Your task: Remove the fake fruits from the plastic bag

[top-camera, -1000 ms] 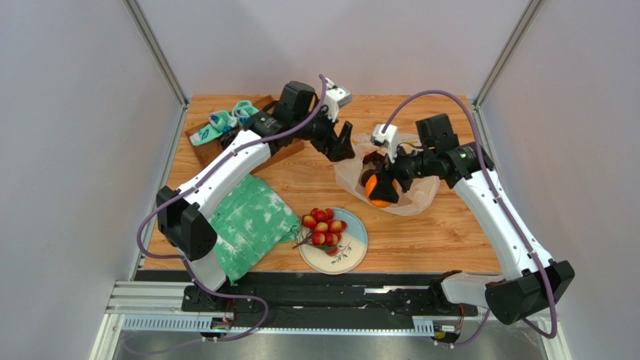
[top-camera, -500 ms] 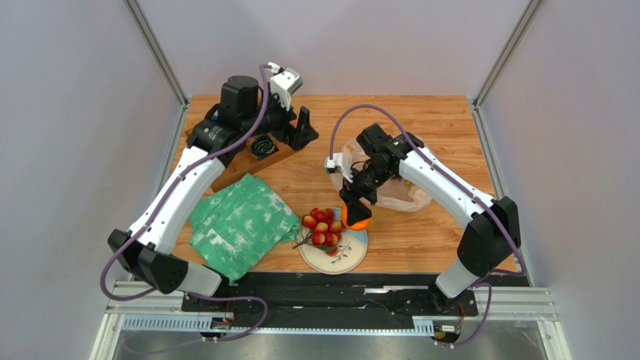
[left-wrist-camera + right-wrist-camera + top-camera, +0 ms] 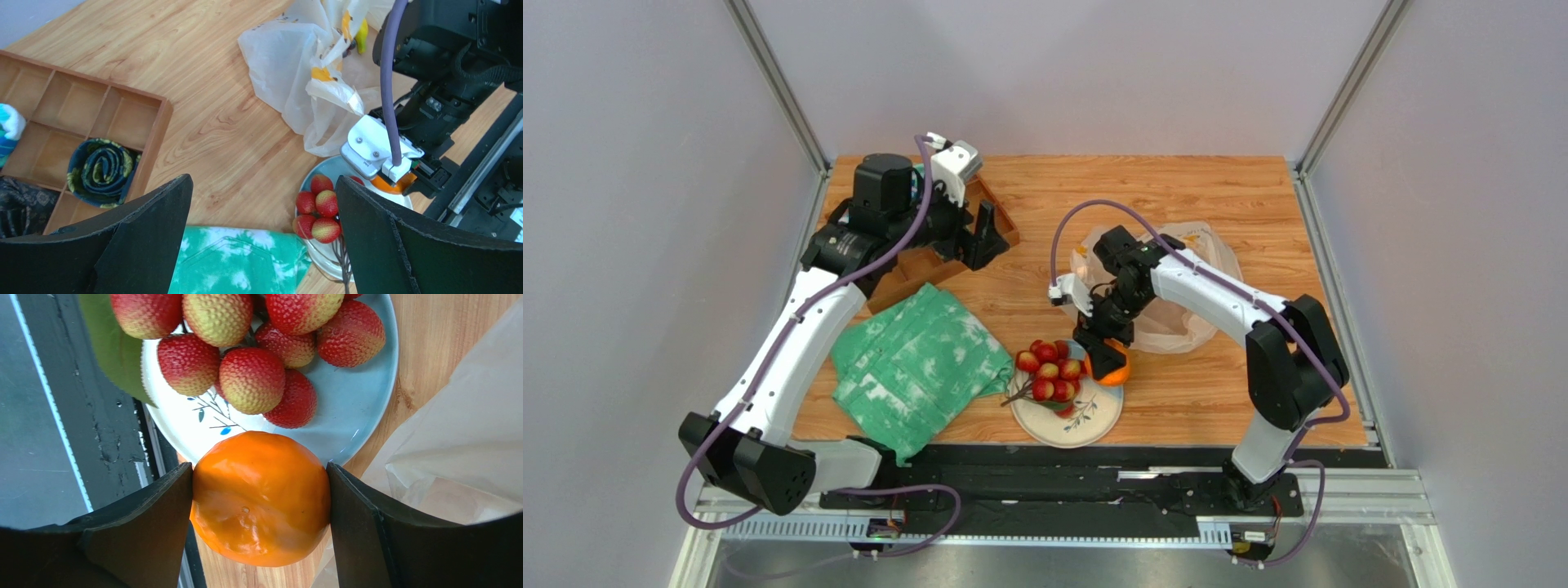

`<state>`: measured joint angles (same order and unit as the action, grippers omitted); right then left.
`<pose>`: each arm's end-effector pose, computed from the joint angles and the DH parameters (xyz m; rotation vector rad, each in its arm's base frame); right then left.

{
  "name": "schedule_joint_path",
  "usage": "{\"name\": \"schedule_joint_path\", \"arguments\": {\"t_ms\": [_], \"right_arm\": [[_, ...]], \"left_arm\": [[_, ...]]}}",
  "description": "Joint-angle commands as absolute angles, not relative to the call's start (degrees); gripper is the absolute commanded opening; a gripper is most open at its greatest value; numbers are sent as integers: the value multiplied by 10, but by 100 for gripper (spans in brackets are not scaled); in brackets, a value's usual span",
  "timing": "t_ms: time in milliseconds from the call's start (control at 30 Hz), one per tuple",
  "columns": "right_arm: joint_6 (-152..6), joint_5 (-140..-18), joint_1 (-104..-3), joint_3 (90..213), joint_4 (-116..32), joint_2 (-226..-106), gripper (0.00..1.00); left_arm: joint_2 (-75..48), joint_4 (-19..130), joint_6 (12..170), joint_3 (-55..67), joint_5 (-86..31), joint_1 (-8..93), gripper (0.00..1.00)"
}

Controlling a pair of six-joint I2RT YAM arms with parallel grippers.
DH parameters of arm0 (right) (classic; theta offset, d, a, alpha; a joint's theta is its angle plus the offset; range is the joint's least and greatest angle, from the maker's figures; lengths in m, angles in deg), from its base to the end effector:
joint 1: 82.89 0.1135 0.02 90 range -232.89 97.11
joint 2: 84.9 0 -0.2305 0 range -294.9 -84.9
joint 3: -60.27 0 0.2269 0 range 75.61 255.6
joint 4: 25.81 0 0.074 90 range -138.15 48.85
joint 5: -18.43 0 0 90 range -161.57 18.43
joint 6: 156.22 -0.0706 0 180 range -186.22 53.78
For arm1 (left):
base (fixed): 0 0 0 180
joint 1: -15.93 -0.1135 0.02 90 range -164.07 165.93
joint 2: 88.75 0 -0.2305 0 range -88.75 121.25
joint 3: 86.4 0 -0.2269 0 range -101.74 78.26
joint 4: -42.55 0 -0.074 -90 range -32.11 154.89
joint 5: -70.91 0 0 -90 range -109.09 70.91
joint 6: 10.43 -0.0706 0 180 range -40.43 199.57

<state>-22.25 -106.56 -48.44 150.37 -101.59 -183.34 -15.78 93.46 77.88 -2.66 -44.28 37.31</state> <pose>0.2178 0.1985 0.1774 -1.8436 2.1865 0.8861 0.2526 -0.1312 0.3597 0.6814 1.9526 -0.6633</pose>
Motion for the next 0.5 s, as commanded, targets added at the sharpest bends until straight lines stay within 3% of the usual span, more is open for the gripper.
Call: {"name": "schedule_joint_path", "arguments": {"t_ms": [0,467], "right_arm": [[-217,-1047,-477,1499,-983,-1843,53],[-275,-1015,-466,1506,-908,-1902,54]], "left_arm": [[-156,914,785,-44,-464,361,95],[-127,907,794,-57,-483,360,94]]}}
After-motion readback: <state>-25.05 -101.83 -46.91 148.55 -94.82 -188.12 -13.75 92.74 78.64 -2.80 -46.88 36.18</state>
